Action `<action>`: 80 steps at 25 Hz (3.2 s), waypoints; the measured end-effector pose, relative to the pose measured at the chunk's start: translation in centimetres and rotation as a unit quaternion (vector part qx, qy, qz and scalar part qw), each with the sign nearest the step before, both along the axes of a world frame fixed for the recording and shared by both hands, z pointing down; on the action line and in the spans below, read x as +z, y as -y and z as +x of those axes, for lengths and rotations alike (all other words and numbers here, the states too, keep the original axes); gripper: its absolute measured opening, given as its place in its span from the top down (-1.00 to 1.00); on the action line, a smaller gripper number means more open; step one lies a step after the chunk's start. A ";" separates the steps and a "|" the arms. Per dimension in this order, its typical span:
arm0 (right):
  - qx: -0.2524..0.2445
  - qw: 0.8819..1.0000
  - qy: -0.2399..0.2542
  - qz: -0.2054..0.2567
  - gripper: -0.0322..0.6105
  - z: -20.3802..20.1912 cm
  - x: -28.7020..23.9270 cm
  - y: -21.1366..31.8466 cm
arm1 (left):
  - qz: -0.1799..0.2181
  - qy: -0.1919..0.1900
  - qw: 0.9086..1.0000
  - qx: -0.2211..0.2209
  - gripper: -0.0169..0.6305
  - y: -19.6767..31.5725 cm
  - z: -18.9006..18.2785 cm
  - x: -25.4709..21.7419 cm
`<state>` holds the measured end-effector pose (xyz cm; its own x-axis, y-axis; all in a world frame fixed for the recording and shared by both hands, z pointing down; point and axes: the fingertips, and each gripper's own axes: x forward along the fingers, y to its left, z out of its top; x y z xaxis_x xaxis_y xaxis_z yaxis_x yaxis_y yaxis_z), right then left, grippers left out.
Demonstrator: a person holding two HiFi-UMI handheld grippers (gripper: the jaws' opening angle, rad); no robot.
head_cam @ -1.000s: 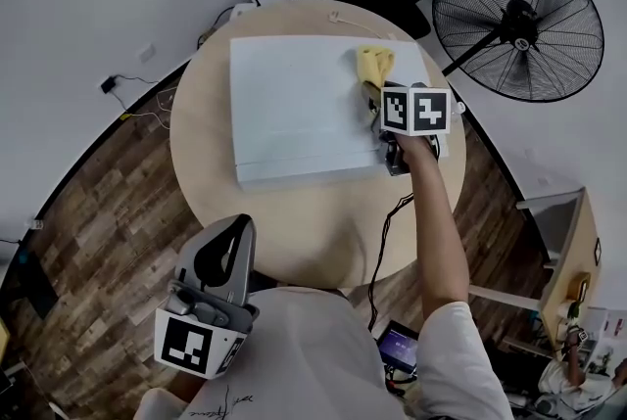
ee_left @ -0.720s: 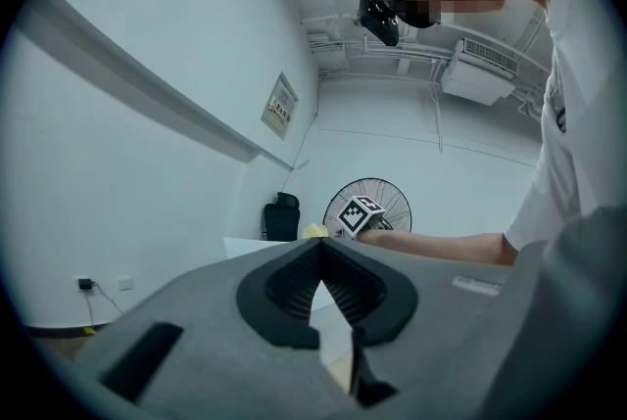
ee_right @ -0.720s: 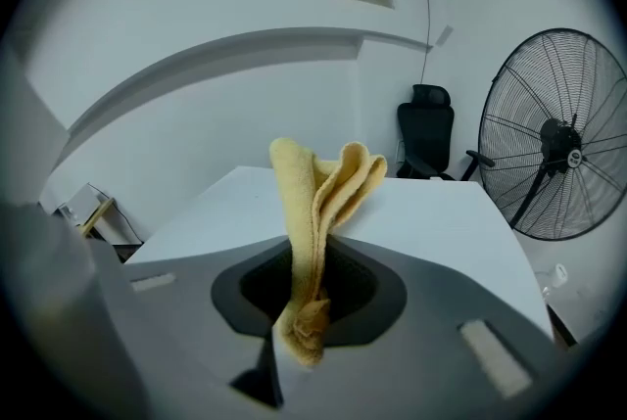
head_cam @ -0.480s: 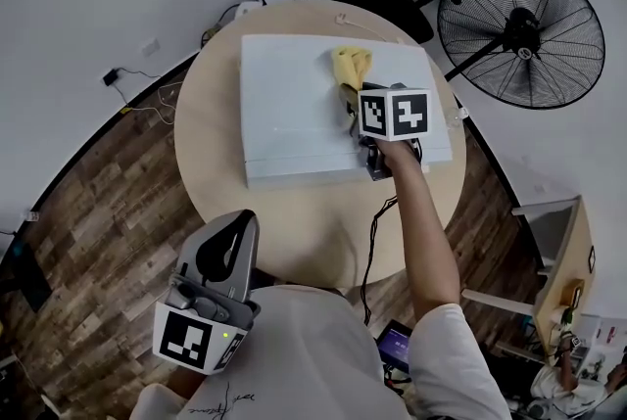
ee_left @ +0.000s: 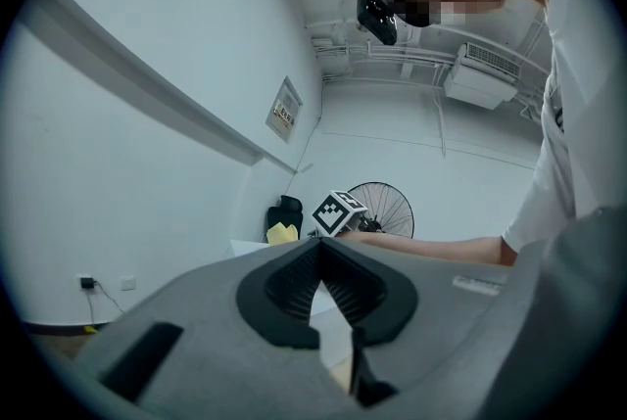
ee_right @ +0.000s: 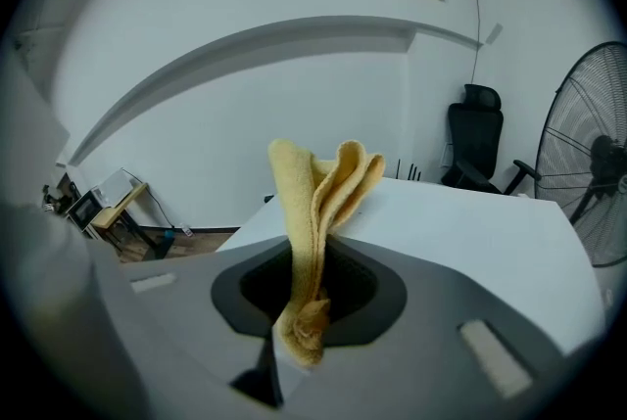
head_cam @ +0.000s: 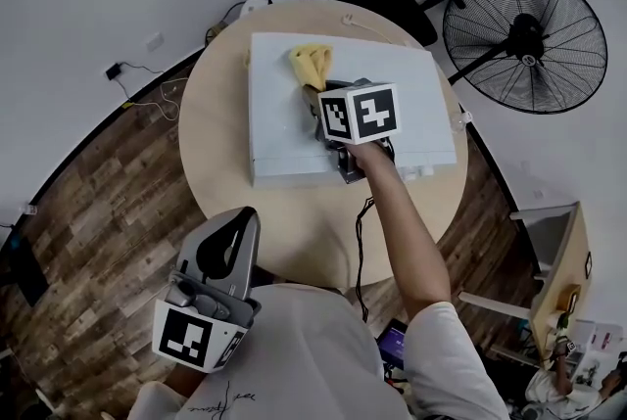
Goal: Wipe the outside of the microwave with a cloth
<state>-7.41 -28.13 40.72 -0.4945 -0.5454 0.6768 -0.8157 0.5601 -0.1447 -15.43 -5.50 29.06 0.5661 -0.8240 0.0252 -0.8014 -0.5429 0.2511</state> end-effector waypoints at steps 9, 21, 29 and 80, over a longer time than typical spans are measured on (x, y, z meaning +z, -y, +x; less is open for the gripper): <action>-0.039 0.999 0.011 -0.006 0.69 -4.8 -0.1 -0.6 | 0.000 -0.004 1.000 -0.015 0.97 0.4 -1.5 0.0; -0.100 0.994 0.047 -0.025 0.69 -9.5 -0.6 -2.3 | -0.012 -0.004 0.999 -0.035 0.97 0.8 -2.5 0.5; -0.129 0.985 0.116 -0.011 0.69 -8.8 -3.7 -4.2 | -0.011 0.006 0.999 -0.031 0.97 0.3 -0.1 -0.1; 0.092 0.993 -0.058 0.034 0.69 31.9 0.2 -3.5 | -0.022 0.053 0.998 0.005 0.97 -1.5 13.3 0.3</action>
